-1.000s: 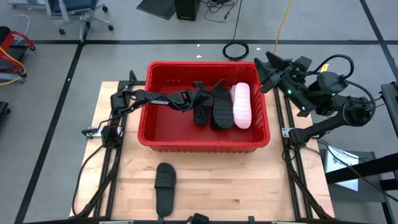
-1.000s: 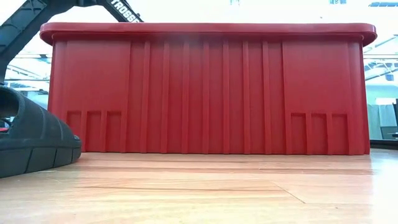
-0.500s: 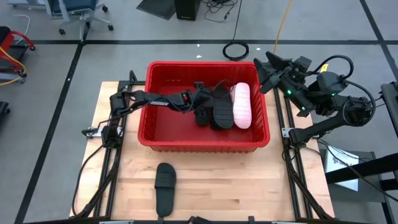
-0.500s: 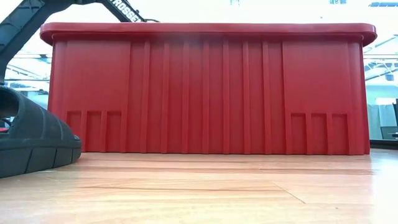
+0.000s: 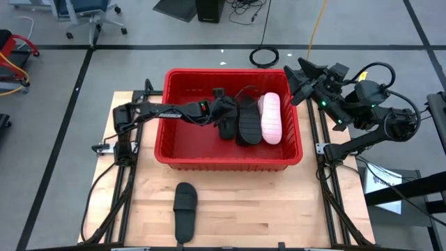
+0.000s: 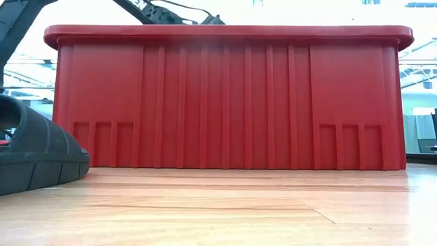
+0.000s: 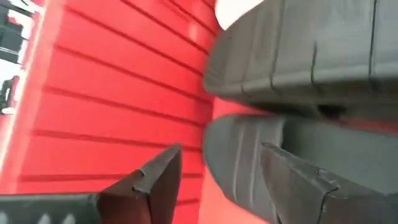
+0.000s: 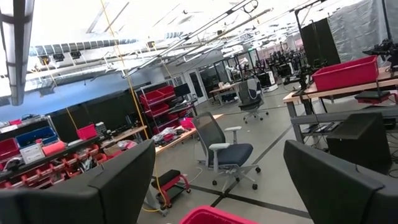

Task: Pick and place slides into bin
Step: Stack the black slide on top of the black slide in the red bin

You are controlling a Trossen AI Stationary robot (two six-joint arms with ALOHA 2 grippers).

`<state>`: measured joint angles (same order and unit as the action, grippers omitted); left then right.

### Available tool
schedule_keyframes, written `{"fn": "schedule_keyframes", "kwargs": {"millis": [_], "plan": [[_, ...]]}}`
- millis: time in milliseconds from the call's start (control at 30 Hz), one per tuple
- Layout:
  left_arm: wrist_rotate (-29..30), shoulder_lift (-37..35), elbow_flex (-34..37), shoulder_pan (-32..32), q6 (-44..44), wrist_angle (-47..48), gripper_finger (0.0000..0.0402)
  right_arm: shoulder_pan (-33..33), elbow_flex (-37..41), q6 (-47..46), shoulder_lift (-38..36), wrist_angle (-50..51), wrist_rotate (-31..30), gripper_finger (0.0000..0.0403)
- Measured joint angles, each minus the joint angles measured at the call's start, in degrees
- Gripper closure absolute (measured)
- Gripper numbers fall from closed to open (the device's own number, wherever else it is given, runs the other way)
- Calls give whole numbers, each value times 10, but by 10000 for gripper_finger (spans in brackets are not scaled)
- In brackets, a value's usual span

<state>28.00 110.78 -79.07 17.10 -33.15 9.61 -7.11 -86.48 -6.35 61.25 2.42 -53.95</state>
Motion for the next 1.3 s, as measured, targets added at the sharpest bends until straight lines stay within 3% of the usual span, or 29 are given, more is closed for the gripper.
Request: {"fn": "schedule_keyframes", "kwargs": {"millis": [267, 567, 867, 1100, 1300], "plan": [[-10, -76, 0, -16, 58, 36, 181, 0, 0, 0, 0, 1, 0, 55], [-9, -207, 0, -80, 67, 56, 192, 0, 0, 1, 19, -6, 1, 55], [48, -304, 0, -179, 125, 101, 194, -1, 0, -9, 44, -25, 4, 55], [82, -339, 0, -283, 166, 192, 195, -1, 0, -90, 71, -103, 104, 55], [86, -359, 0, -409, 190, 275, 207, -6, 0, -189, 116, -184, 189, 55]]}}
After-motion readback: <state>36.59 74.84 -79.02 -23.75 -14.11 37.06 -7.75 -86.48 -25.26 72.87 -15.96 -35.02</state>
